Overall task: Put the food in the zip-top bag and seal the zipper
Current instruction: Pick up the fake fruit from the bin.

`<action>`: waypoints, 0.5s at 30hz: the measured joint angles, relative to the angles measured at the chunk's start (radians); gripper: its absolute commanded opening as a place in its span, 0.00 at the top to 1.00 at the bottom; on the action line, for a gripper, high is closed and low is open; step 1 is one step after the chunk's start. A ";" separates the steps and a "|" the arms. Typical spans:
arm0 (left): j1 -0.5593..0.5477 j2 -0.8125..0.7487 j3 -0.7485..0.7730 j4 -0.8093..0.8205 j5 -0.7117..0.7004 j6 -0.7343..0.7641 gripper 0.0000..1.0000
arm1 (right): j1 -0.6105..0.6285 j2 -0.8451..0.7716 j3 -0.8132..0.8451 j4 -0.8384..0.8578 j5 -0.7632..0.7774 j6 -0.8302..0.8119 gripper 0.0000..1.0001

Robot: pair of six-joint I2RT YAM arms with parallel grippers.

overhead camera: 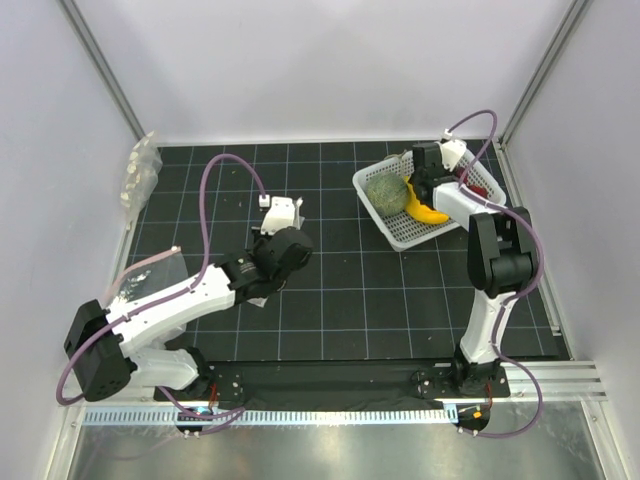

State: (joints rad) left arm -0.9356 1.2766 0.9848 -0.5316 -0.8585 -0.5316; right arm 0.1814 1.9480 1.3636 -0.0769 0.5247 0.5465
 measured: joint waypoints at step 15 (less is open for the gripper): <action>0.000 -0.037 0.000 0.000 0.007 -0.010 1.00 | -0.002 -0.589 -0.244 0.057 -0.121 0.035 0.87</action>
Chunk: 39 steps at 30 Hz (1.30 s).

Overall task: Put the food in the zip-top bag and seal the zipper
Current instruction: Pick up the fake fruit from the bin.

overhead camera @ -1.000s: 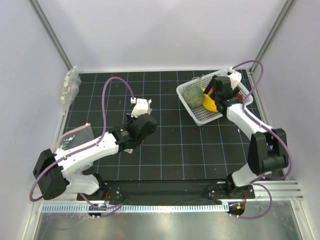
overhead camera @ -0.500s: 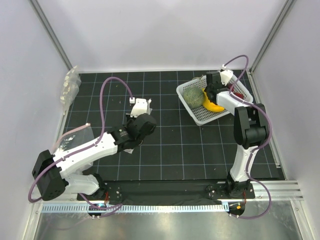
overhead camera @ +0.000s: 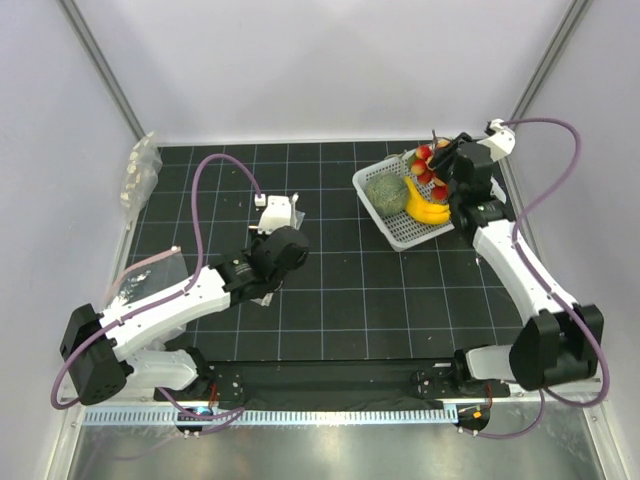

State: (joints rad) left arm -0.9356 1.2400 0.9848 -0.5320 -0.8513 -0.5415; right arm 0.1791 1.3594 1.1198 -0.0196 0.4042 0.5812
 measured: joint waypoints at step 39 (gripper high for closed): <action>0.000 0.041 0.000 0.021 0.086 0.021 1.00 | 0.032 -0.105 -0.256 -0.042 -0.296 0.002 0.14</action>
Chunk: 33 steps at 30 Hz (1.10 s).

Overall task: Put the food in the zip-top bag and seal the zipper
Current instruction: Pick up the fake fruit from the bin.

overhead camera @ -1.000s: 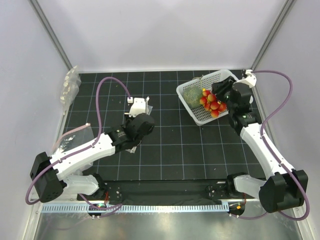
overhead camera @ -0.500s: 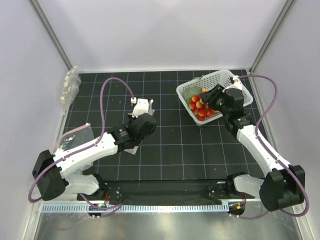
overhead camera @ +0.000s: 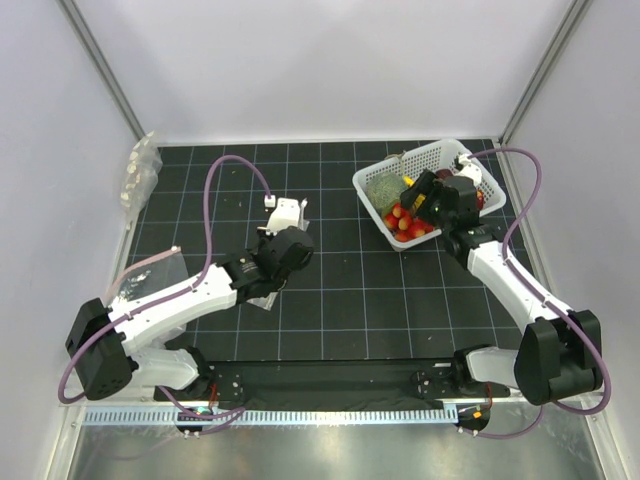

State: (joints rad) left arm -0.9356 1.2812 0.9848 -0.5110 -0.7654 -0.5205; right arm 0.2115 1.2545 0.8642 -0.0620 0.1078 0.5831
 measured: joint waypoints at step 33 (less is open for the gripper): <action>0.000 0.022 0.000 0.000 0.019 0.005 1.00 | 0.002 0.217 0.031 0.119 0.142 -0.214 0.99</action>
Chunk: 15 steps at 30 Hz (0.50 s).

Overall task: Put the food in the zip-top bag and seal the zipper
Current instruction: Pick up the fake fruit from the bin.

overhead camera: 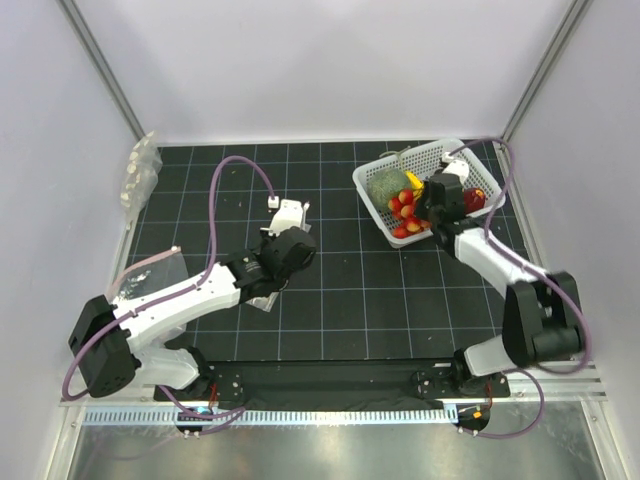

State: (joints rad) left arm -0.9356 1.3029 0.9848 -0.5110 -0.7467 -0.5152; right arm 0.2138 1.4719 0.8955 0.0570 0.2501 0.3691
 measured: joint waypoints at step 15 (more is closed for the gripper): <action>0.000 0.006 0.000 -0.002 0.003 0.000 0.99 | 0.051 -0.422 -0.143 0.142 -0.242 0.025 0.99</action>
State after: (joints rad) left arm -0.9356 1.3090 0.9852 -0.5129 -0.7441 -0.5148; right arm 0.2649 1.0504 0.7525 0.1993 0.0078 0.3943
